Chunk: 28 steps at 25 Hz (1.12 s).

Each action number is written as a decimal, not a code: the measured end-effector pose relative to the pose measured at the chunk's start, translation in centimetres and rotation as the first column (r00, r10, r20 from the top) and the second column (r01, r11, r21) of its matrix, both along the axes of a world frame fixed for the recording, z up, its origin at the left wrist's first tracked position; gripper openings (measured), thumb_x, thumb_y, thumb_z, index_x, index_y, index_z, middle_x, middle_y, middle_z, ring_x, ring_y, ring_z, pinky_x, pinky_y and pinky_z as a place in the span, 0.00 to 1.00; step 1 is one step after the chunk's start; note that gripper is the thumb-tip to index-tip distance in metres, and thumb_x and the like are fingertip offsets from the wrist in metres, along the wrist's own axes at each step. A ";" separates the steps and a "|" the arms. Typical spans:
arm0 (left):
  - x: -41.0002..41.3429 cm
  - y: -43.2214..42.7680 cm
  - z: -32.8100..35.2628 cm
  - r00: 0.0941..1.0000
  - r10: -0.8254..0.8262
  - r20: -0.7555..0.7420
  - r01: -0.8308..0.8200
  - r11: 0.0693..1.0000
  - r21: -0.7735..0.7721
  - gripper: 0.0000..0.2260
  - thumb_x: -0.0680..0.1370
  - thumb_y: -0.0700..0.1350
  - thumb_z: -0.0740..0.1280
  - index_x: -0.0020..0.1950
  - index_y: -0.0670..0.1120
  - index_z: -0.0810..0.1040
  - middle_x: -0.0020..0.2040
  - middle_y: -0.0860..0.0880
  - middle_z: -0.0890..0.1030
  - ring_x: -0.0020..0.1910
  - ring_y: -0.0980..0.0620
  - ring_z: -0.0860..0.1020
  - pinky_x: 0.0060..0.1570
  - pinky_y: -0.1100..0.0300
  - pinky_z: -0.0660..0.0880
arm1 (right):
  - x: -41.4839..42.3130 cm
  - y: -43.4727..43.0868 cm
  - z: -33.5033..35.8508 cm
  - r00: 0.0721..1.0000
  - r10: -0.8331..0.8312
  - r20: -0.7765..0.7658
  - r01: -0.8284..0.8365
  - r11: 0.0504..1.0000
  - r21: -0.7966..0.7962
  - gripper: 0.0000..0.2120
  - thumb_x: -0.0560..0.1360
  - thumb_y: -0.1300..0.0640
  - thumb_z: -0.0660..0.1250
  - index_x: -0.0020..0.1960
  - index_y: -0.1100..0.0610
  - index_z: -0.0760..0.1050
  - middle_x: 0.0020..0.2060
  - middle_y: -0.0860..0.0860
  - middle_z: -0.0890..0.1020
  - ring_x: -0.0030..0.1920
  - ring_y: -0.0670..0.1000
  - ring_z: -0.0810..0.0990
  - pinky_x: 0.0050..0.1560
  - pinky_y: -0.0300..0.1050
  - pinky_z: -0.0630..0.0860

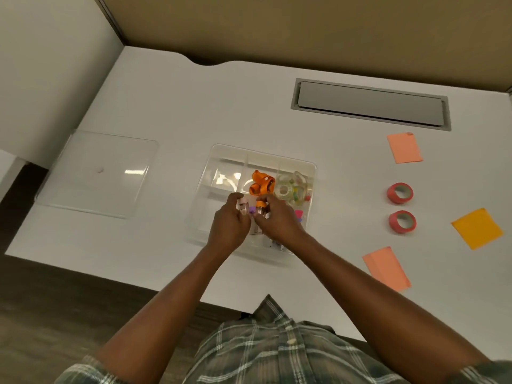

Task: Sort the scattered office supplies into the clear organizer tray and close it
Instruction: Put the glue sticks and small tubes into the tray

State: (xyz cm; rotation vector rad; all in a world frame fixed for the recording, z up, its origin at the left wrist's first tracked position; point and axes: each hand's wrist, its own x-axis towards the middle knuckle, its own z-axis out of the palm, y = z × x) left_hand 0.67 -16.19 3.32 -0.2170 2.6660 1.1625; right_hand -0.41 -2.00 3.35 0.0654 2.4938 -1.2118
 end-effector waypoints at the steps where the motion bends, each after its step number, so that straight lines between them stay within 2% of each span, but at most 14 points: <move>1: 0.0 -0.3 -0.3 0.999 -0.022 -0.031 0.021 0.999 -0.024 0.18 0.79 0.46 0.66 0.69 0.46 0.70 0.44 0.49 0.82 0.39 0.51 0.80 0.33 0.67 0.71 | 0.0 -0.6 -0.5 0.999 0.029 -0.042 -0.026 0.998 0.062 0.18 0.77 0.54 0.68 0.65 0.56 0.73 0.54 0.53 0.81 0.52 0.53 0.80 0.46 0.43 0.73; 3: 0.0 -1.0 -1.1 0.994 -0.091 -0.064 0.087 0.994 -0.068 0.18 0.79 0.48 0.66 0.68 0.45 0.71 0.48 0.46 0.83 0.43 0.48 0.81 0.38 0.65 0.71 | 0.2 -1.8 -1.2 0.993 0.072 -0.090 -0.058 0.986 0.154 0.19 0.78 0.55 0.67 0.67 0.57 0.71 0.58 0.56 0.78 0.55 0.56 0.79 0.48 0.43 0.72; 6: 0.1 -1.2 -1.9 0.983 -0.178 -0.037 0.170 0.973 -0.155 0.17 0.78 0.47 0.67 0.65 0.44 0.72 0.51 0.44 0.82 0.48 0.45 0.81 0.42 0.57 0.75 | 0.7 -2.8 -1.1 0.986 0.116 -0.120 -0.083 0.964 0.251 0.23 0.79 0.56 0.66 0.72 0.59 0.67 0.65 0.58 0.73 0.59 0.58 0.77 0.54 0.48 0.75; 10: 0.0 -1.3 -1.9 0.974 -0.224 -0.022 0.214 0.953 -0.215 0.19 0.77 0.46 0.69 0.67 0.44 0.72 0.54 0.42 0.80 0.49 0.45 0.80 0.44 0.60 0.73 | 1.4 -3.0 -0.8 0.988 0.091 -0.122 -0.059 0.967 0.247 0.24 0.79 0.54 0.66 0.72 0.57 0.68 0.66 0.56 0.73 0.61 0.57 0.77 0.57 0.49 0.75; 14: -0.2 -0.7 -1.2 0.970 -0.228 -0.081 0.205 0.952 -0.229 0.18 0.79 0.51 0.67 0.66 0.46 0.75 0.56 0.44 0.80 0.49 0.47 0.80 0.44 0.60 0.74 | 1.7 -1.4 -0.3 0.987 0.015 -0.160 0.022 0.974 0.227 0.21 0.78 0.50 0.67 0.69 0.54 0.72 0.65 0.53 0.75 0.61 0.54 0.77 0.57 0.49 0.76; 18: -0.4 1.9 -0.3 0.955 -0.258 -0.145 0.233 0.957 -0.174 0.15 0.77 0.51 0.68 0.62 0.47 0.77 0.54 0.47 0.81 0.48 0.49 0.80 0.42 0.61 0.72 | 2.1 2.3 0.0 0.980 -0.031 -0.197 0.080 0.967 0.243 0.19 0.77 0.49 0.67 0.66 0.52 0.74 0.63 0.51 0.77 0.59 0.53 0.78 0.54 0.48 0.75; 24: 0.1 8.7 0.2 0.932 -0.326 -0.160 0.306 0.942 -0.138 0.16 0.77 0.51 0.69 0.63 0.46 0.77 0.58 0.47 0.80 0.51 0.49 0.79 0.46 0.58 0.75 | 3.4 10.1 -0.7 0.963 -0.126 -0.239 0.190 0.945 0.267 0.18 0.77 0.47 0.67 0.65 0.51 0.74 0.61 0.50 0.76 0.52 0.52 0.81 0.49 0.48 0.77; 26: 0.4 11.2 0.0 0.919 -0.364 -0.150 0.343 0.927 -0.153 0.16 0.77 0.52 0.69 0.63 0.48 0.76 0.57 0.48 0.79 0.49 0.52 0.78 0.46 0.57 0.76 | 4.0 13.2 -1.3 0.952 -0.163 -0.261 0.239 0.925 0.295 0.18 0.76 0.47 0.67 0.64 0.51 0.74 0.61 0.50 0.77 0.54 0.52 0.81 0.48 0.48 0.77; 28: 0.8 13.9 -0.2 0.897 -0.416 -0.150 0.393 0.905 -0.164 0.15 0.77 0.52 0.69 0.62 0.48 0.76 0.54 0.49 0.79 0.45 0.55 0.74 0.42 0.61 0.72 | 4.6 16.8 -2.0 0.939 -0.207 -0.274 0.294 0.898 0.327 0.18 0.76 0.48 0.68 0.64 0.52 0.75 0.62 0.52 0.77 0.59 0.54 0.78 0.49 0.50 0.78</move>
